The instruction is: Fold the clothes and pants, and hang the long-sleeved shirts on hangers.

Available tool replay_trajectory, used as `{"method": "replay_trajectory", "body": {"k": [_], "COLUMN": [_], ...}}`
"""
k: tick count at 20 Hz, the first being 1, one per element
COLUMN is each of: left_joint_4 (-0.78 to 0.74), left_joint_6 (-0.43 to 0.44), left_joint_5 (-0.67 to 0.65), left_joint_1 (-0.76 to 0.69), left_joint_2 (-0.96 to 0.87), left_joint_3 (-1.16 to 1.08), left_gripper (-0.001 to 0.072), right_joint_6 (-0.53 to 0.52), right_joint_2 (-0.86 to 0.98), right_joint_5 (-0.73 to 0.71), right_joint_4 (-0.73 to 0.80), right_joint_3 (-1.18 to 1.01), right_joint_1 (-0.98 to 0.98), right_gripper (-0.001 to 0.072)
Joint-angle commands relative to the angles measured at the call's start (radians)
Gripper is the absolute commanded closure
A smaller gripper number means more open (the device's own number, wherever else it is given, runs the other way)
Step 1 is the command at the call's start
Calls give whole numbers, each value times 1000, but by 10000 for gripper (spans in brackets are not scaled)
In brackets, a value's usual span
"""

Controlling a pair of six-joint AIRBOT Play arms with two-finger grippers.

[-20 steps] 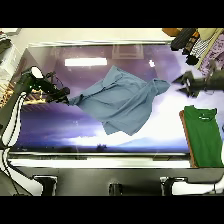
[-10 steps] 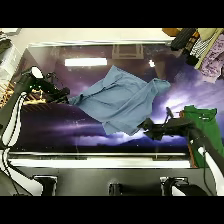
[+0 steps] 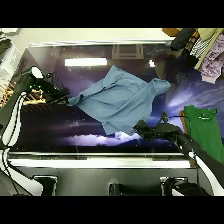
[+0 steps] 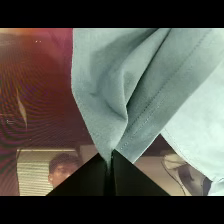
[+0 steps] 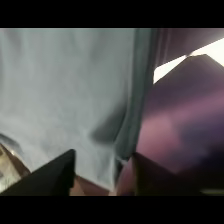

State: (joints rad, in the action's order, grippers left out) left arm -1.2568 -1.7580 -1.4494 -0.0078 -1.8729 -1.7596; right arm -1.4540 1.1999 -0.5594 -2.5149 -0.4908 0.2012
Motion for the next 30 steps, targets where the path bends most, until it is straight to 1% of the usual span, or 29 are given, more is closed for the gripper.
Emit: {"method": "replay_trajectory", "body": {"k": [1,2,5,6,8,11,14,15,17,18,20,22,23,25,28,30], "left_joint_4": [0,0,1,4,20,19,18,-6,-124,-175,-282,-363,-386,-394,-393,-392], "left_joint_6": [3,3,4,18,74,144,143,108,4,-32,-111,-173,-172,-164,-148,-126], "left_joint_5": [-1,-1,-1,-1,-1,18,75,120,214,240,281,310,302,255,188,185], "left_joint_1": [0,0,0,1,3,14,36,40,36,35,35,36,36,38,37,37], "left_joint_2": [1,1,13,29,80,221,436,529,718,797,928,999,1007,978,863,746], "left_joint_3": [0,0,0,-1,-24,-142,-286,-311,-305,-301,-287,-265,-257,-233,-164,-109], "left_gripper": [693,693,693,693,694,694,694,695,695,695,695,695,695,695,695,695], "right_joint_6": [51,53,15,4,-20,-50,-51,-54,-39,4,90,156,161,164,159,149], "right_joint_2": [6,6,-42,-79,-170,-302,-391,-410,-424,-424,-424,-424,-420,-373,-201,-43], "right_joint_5": [117,127,121,100,16,-145,-299,-338,-422,-452,-468,-459,-469,-526,-649,-737], "right_joint_4": [-21,-22,-14,-13,-13,3,19,32,66,103,214,359,429,521,536,548], "right_joint_3": [3,1,-53,-95,-221,-507,-862,-985,-1210,-1305,-1447,-1505,-1505,-1505,-1501,-1501], "right_joint_1": [69,72,50,30,-35,-144,-204,-205,-205,-205,-205,-205,-205,-205,-204,-195], "right_gripper": [516,686,686,686,686,686,686,685,685,685,686,686,686,685,685,685]}}
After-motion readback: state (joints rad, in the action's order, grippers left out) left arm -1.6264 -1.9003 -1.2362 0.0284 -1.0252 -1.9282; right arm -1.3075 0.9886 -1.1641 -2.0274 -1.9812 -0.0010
